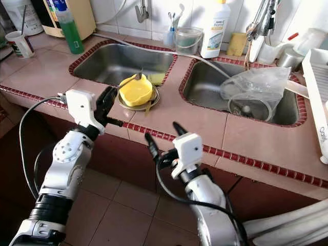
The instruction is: Kitchen organization
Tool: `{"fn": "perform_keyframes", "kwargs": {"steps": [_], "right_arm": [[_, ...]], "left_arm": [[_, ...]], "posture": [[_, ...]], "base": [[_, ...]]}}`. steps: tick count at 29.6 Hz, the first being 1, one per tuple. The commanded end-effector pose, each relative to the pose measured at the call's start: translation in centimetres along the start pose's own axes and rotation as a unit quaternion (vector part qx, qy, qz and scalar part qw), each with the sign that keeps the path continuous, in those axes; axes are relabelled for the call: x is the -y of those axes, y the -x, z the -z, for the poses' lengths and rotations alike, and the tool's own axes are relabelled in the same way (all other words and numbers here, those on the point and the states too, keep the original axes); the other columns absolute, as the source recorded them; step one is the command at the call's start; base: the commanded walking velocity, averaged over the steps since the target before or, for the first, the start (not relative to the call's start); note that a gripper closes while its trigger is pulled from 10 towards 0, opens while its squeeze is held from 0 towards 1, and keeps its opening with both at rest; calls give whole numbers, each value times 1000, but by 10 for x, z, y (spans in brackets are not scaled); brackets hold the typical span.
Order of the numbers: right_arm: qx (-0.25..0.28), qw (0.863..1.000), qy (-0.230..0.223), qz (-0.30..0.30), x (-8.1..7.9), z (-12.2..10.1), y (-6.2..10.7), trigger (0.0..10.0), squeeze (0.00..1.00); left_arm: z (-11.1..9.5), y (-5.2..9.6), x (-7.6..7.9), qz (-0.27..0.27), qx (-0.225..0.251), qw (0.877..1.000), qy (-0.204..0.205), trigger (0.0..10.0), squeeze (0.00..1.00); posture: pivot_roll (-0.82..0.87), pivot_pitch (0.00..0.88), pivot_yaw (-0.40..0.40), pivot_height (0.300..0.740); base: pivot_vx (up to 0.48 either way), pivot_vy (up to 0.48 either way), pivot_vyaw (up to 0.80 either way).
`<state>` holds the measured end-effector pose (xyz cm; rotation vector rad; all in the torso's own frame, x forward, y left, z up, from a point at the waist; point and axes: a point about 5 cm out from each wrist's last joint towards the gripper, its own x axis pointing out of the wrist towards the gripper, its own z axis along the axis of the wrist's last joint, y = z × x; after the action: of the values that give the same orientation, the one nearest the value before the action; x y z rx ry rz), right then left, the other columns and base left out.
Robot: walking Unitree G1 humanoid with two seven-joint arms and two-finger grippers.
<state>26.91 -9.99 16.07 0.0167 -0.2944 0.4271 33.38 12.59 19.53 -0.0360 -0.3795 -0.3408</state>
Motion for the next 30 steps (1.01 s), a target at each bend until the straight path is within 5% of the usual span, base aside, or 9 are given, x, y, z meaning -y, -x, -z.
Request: {"fn": "perform_keyframes", "kwargs": {"steps": [1, 10, 18, 30], "right_arm": [[18, 999, 8, 30, 9, -5, -2, 10000, 0], [43, 985, 47, 158, 50, -15, -7, 10000, 0], [47, 982, 46, 177, 55, -13, -12, 10000, 0], [59, 982, 52, 171, 57, -18, -17, 10000, 0]], "left_arm": [[-2, 7, -2, -6, -2, 1000, 3, 10000, 0], [1, 23, -11, -40, -32, 998, -21, 10000, 0], [6, 25, -21, -63, -54, 996, -25, 10000, 0], [4, 21, -17, -52, -48, 997, -14, 10000, 0]], "posture": [[-67, 85, 32, 740], [-56, 60, 28, 740], [-51, 39, 14, 740], [-53, 27, 9, 740]], "base": [[0, 0, 0], [0, 0, 0], [0, 0, 0], [0, 0, 0]]}}
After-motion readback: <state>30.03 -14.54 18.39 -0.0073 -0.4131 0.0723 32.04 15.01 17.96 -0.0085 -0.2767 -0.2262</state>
